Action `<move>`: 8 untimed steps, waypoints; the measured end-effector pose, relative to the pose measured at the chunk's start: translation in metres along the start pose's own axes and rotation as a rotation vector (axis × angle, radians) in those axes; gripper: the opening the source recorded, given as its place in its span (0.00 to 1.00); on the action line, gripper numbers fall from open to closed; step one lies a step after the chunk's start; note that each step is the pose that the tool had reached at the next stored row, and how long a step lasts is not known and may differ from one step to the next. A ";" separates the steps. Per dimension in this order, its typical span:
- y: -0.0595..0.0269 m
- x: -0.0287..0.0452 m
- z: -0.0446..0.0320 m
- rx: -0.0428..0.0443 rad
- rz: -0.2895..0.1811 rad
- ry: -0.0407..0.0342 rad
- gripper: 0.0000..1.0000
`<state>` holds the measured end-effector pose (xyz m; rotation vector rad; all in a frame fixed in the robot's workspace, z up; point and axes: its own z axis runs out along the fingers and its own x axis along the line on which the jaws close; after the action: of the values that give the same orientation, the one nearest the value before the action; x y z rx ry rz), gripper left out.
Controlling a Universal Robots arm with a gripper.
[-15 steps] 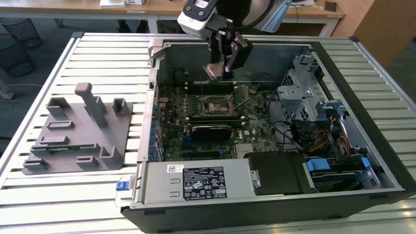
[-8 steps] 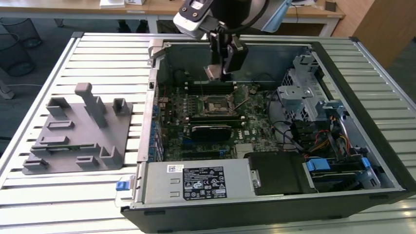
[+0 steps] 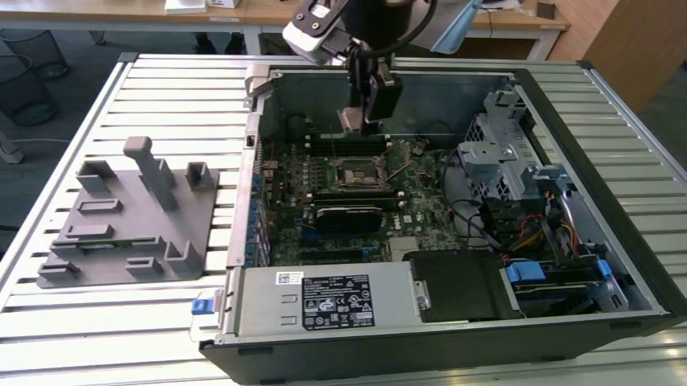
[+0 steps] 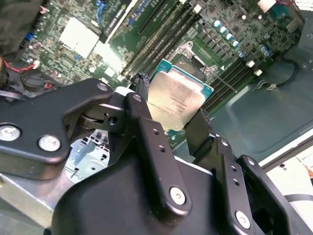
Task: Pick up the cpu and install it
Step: 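Place the cpu into insertion slot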
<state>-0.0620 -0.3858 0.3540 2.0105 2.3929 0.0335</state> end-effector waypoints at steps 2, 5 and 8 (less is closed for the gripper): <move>0.0006 0.0038 0.0031 -0.0002 0.000 0.0015 0.54; 0.0012 0.0066 0.0087 -0.0002 0.010 0.0016 0.54; 0.0011 0.0067 0.0130 -0.0001 0.049 0.0004 0.54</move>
<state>-0.0617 -0.3789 0.3410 2.0694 2.3431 0.0347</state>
